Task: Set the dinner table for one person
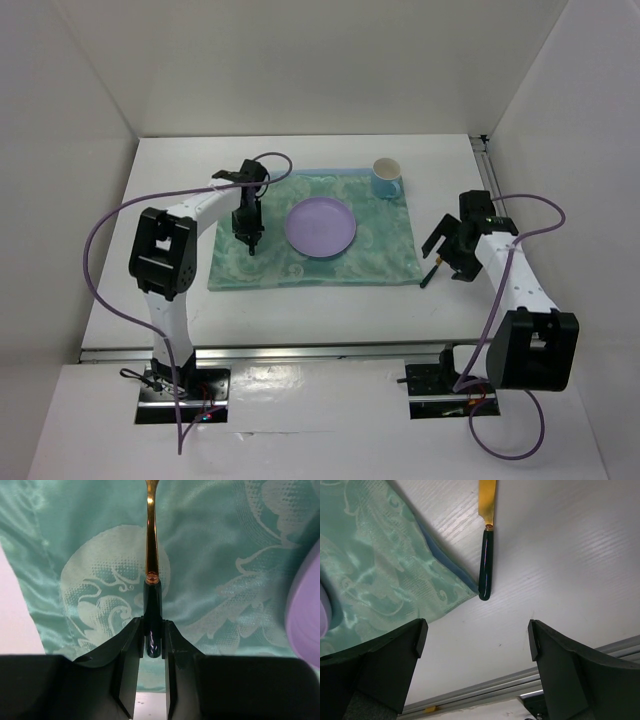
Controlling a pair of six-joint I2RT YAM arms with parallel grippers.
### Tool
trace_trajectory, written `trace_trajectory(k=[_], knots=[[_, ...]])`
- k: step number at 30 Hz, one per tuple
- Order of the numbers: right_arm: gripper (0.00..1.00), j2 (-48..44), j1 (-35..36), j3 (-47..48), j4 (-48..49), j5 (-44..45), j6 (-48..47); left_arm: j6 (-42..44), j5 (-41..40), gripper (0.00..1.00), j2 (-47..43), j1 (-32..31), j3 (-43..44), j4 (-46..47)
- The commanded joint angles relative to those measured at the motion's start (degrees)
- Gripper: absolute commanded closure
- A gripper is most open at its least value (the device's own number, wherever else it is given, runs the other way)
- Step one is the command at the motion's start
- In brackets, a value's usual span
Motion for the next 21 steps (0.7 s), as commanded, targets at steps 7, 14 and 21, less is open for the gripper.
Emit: trace_trajectory(k=[7,14,21], knots=[[0.13,5.33,-2.28,-1.48,5.76,-1.01,2.60,2.15,1.37,1.00,2.43,-0.21,1.61,0.80],[0.28,11.48,-2.28,-2.54,9.38,-2.07,3.65,1.62,-0.30,0.76,4.19,-0.21,3.10,-0.51],[0.48,15.09,-2.28,-3.59,12.27,-1.46,4.18,1.00,0.23,0.41,2.87,-0.21,4.16,-0.51]])
